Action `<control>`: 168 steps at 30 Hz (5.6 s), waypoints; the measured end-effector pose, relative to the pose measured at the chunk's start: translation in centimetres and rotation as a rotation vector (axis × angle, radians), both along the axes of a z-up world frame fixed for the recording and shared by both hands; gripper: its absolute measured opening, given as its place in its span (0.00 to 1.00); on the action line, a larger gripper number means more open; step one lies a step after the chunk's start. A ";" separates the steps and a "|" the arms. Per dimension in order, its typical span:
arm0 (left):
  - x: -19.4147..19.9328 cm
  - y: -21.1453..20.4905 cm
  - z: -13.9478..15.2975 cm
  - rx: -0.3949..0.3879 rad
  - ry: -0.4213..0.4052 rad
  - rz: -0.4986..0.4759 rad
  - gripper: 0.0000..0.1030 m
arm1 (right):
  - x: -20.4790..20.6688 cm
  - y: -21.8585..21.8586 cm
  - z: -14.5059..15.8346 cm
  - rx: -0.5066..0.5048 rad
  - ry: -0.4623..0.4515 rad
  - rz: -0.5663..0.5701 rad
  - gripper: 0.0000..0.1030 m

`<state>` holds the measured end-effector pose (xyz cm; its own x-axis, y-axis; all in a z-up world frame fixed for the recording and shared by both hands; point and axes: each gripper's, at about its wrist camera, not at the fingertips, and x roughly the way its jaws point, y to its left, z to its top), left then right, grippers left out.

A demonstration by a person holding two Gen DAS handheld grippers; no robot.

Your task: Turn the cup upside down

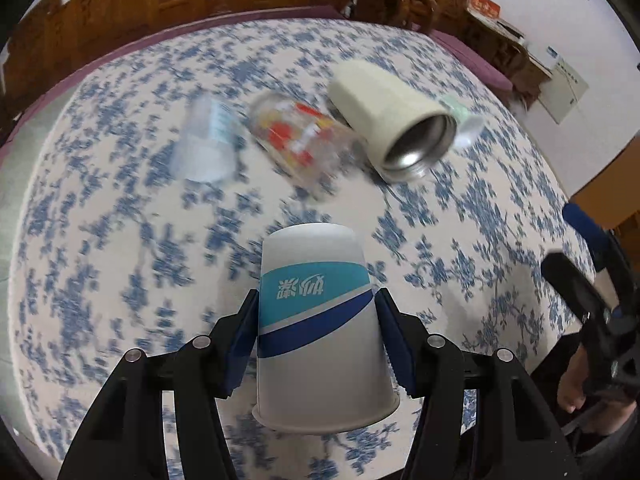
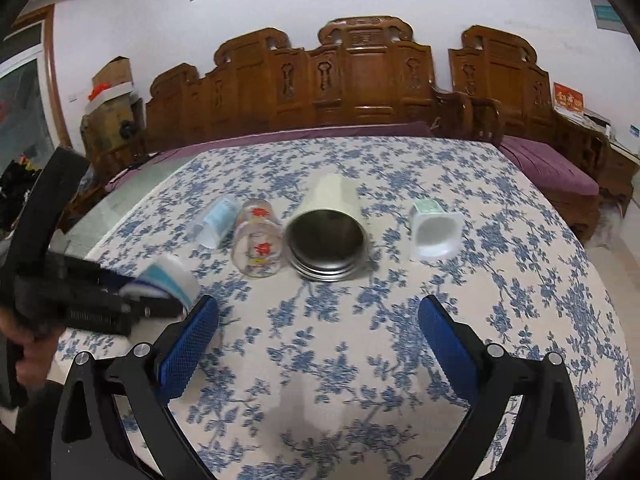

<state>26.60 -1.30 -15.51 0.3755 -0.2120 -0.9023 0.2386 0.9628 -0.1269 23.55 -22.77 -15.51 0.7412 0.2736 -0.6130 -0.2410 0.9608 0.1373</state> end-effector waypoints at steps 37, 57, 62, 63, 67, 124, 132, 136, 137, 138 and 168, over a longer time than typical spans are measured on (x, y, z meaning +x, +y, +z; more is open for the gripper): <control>-8.2 8.9 5.0 -0.002 -0.441 0.235 0.92 | 4.5 9.1 -2.0 0.088 0.454 0.163 0.82; -8.3 9.8 4.2 -0.056 -0.416 0.211 0.92 | 9.9 12.2 -7.1 0.146 0.819 0.065 0.75; -8.3 9.9 4.2 -0.057 -0.414 0.213 0.92 | 10.1 12.2 -7.5 0.163 0.839 0.074 0.61; -8.3 9.9 4.2 -0.057 -0.415 0.211 0.92 | 10.0 12.3 -7.5 0.164 0.836 0.078 0.59; -8.2 9.9 4.2 -0.051 -0.411 0.211 0.92 | 9.8 12.2 -6.3 0.163 0.771 0.098 0.55; -8.8 7.7 4.0 0.058 -0.417 0.241 0.92 | -3.0 5.6 0.0 -0.026 0.025 -0.001 0.92; -10.1 6.6 3.4 0.074 -0.376 0.246 0.92 | -4.7 3.6 0.5 -0.003 0.037 -0.021 0.94; -11.0 5.7 3.5 0.089 -0.374 0.238 0.92 | -5.5 2.7 0.7 0.006 0.039 -0.024 0.94; -11.4 5.5 3.5 0.090 -0.373 0.239 0.92 | -5.6 2.6 0.7 0.007 0.040 -0.025 0.94; -11.6 5.3 3.6 0.090 -0.373 0.237 0.92 | -5.9 2.4 0.8 0.007 0.040 -0.027 0.95; -23.3 1.2 14.8 0.075 -0.657 0.269 0.92 | -17.9 -1.2 11.9 0.054 -0.255 -0.034 0.95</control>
